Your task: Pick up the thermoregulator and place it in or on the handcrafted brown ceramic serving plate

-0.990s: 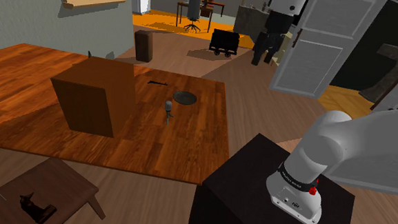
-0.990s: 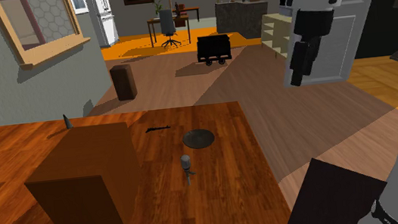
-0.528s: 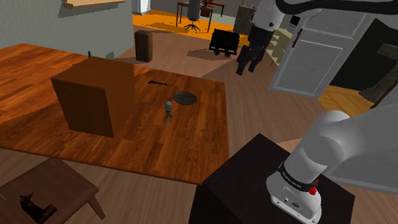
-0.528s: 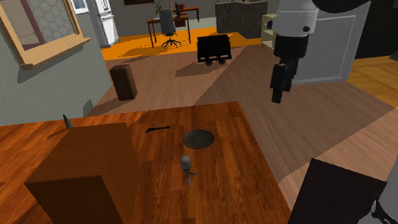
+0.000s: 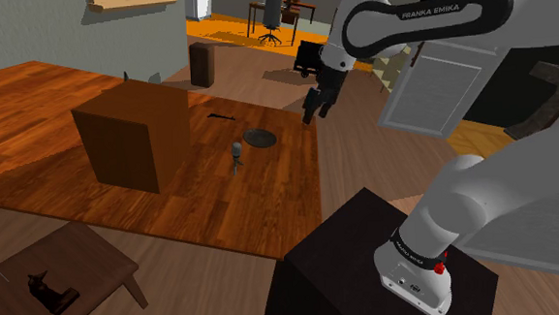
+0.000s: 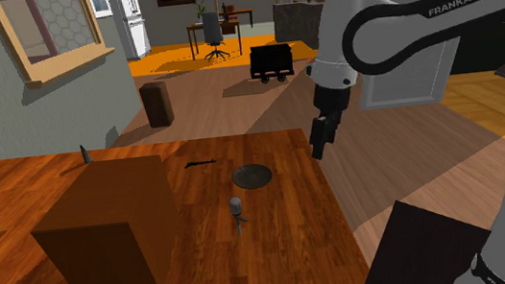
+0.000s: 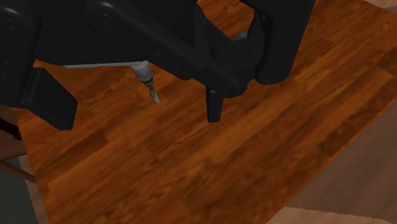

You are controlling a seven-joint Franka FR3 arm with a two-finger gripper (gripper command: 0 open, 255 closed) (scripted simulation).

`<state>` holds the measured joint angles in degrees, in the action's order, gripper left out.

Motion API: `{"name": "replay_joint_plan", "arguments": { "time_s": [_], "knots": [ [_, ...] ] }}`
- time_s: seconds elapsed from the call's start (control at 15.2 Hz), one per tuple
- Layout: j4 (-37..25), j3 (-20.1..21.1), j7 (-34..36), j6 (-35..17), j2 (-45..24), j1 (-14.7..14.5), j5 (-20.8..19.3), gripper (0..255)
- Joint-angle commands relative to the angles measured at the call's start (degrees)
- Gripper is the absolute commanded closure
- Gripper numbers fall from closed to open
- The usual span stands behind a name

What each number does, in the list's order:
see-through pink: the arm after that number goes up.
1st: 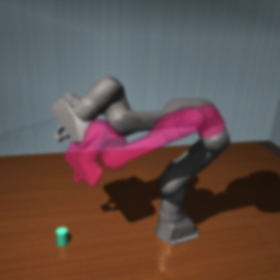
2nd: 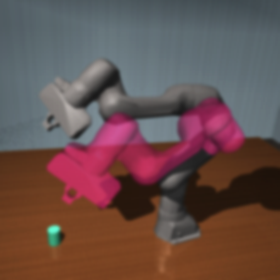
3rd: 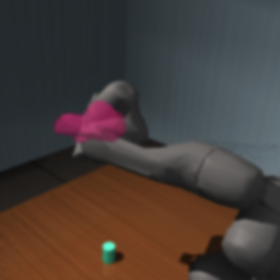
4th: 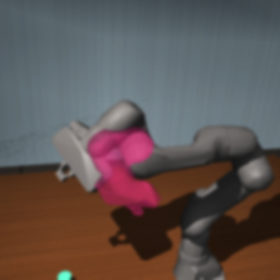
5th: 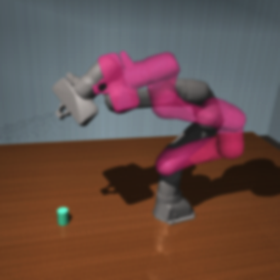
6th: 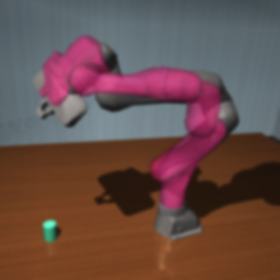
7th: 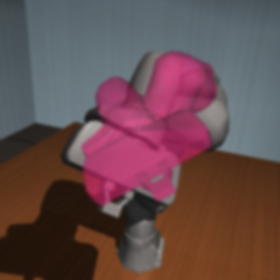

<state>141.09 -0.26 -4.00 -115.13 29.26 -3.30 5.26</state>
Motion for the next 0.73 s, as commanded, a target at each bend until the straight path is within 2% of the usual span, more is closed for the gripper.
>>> {"name": "replay_joint_plan", "arguments": {
  "time_s": [0.0, 0.66],
  "knots": [
    [0.2, 0.0, -1.1, -4.0, -3.5, -0.5, 0.5, 0],
    [-4.8, 0.7, -6.4, -21.3, -24.5, -3.2, 3.8, 0]
  ]
}}
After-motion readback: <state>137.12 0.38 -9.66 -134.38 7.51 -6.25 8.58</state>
